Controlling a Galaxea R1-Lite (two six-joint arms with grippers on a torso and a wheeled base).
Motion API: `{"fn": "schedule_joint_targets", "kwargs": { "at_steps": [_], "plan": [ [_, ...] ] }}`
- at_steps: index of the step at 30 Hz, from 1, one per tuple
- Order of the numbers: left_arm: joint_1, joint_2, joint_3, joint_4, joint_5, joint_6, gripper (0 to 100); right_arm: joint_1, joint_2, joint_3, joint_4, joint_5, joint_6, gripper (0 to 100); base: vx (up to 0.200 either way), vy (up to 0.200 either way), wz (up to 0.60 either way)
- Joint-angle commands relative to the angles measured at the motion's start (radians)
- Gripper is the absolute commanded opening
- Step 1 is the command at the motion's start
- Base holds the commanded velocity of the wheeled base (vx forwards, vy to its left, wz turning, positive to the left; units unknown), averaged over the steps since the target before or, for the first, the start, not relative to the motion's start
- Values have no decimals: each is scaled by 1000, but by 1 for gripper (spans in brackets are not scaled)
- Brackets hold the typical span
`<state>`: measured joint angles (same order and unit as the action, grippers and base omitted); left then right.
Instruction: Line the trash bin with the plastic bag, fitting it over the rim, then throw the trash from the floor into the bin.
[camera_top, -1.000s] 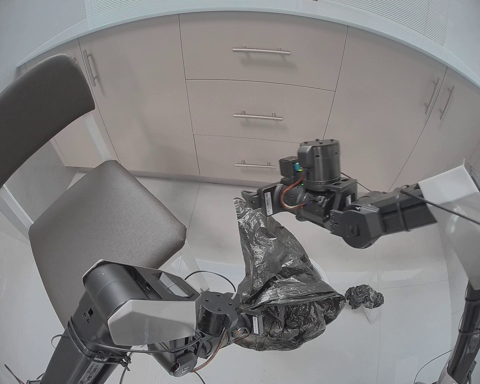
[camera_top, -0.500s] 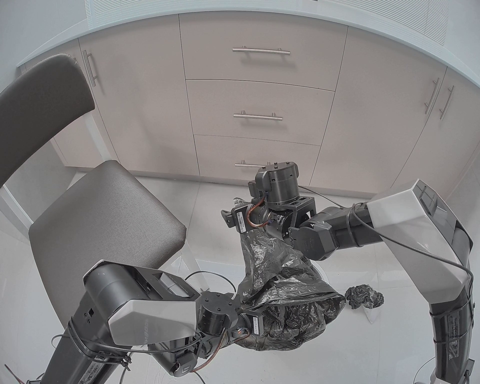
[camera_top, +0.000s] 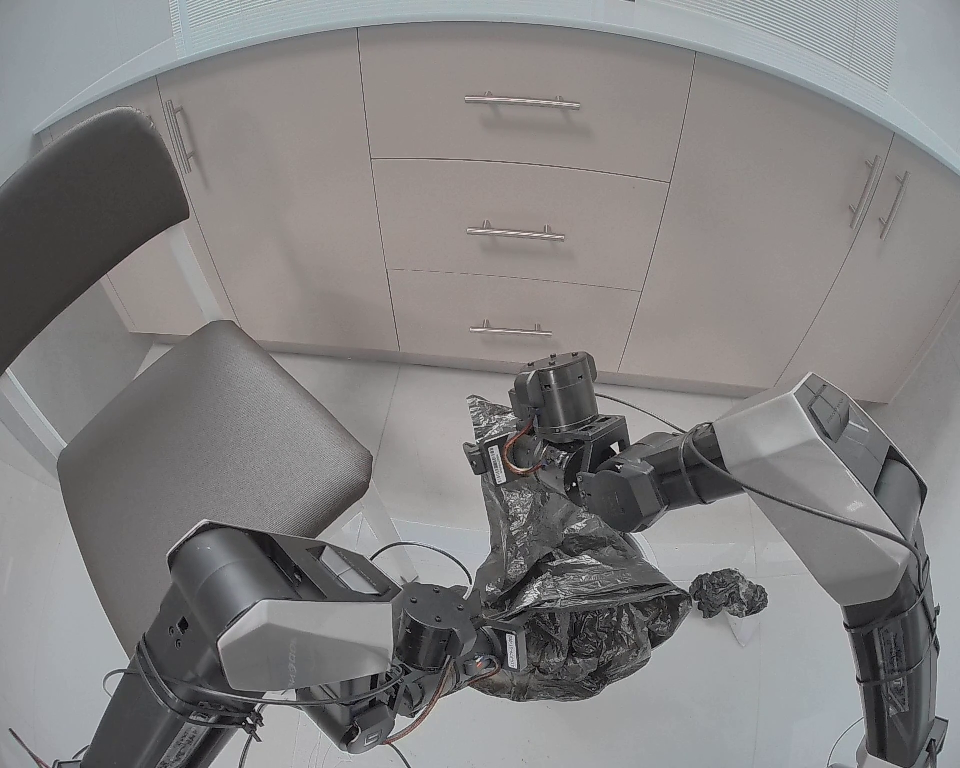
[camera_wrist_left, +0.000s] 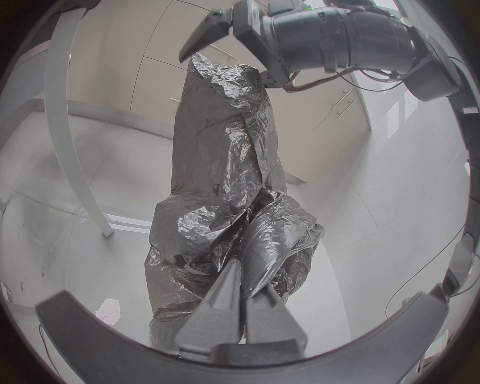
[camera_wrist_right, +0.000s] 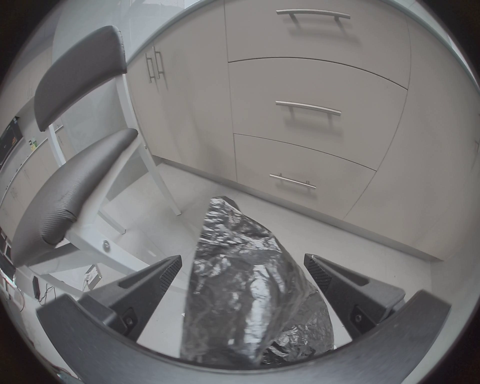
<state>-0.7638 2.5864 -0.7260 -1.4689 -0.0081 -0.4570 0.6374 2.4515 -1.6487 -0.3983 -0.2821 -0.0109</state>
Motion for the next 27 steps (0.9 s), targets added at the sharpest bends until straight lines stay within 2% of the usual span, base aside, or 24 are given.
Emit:
{"fn": "schedule_joint_targets", "kwargs": {
  "at_steps": [1, 27],
  "plan": [
    [0, 0, -1, -1, 0, 0, 0, -5, 14, 1, -1, 0, 0, 100, 0, 0, 0],
    [1, 1, -4, -1, 0, 0, 0, -19, -43, 101, -13, 0, 38, 100, 0, 0, 0]
  ]
}}
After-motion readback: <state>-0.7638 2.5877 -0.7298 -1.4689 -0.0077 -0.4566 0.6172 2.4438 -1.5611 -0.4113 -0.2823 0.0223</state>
